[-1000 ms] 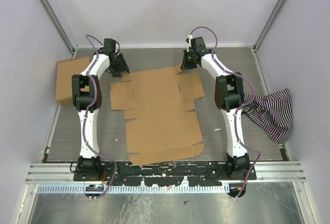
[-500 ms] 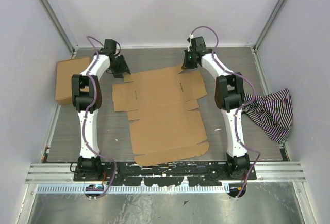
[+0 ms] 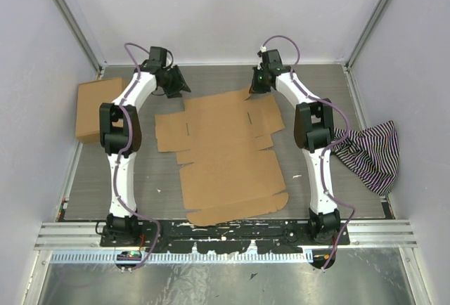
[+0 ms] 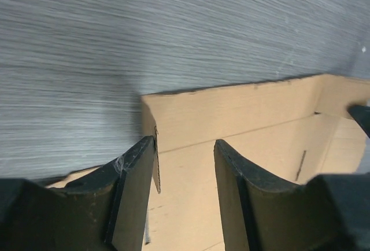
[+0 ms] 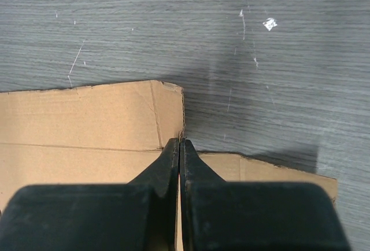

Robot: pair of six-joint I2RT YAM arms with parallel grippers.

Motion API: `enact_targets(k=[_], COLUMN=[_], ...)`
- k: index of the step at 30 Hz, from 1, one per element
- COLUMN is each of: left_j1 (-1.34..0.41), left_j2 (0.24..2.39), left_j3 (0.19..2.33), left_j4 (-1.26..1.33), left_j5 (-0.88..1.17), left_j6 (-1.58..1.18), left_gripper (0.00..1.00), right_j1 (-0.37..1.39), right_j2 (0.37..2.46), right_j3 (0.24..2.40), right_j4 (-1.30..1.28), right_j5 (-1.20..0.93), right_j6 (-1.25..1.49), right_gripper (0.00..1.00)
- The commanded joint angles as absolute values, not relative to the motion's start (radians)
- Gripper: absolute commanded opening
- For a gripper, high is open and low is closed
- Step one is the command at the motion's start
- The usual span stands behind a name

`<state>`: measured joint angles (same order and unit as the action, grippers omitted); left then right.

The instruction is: Fold the paper box

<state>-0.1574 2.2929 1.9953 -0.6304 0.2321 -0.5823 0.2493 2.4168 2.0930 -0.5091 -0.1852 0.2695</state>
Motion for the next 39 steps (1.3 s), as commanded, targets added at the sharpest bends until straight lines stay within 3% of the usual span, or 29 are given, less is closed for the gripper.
enact_targets(k=[1,13,17,26,39], left_j1=[-0.207,-0.227,-0.224,-0.161,-0.122], left_j2=[2.331,2.470,2.396,2.152,2.136], left_j3=[2.037,2.131,2.055,1.854,1.726], left_j4=[-0.592,-0.641,-0.619,-0.644,-0.594], left_j5=[0.323,0.324,0.312,0.164,0.177], left_j6=[-0.624,-0.629,-0.614,-0.592,-0.569], left_gripper=[0.52,0.50,0.50,0.63,0.64], right_j1=[0.271,0.309,0.309,0.293,0.250], right_j2=[2.365,2.381,2.380,2.337,2.270], right_j3=[2.082,2.107,2.108,2.063,1.938], right_j4=[-0.511,-0.506,-0.515,-0.516,-0.503], right_j5=[-0.215,-0.248,-0.187,-0.059,-0.033], right_j6=[0.288,0.259,0.268,0.325,0.387], right_gripper=[0.01,0.09,0.08,0.02,0.01])
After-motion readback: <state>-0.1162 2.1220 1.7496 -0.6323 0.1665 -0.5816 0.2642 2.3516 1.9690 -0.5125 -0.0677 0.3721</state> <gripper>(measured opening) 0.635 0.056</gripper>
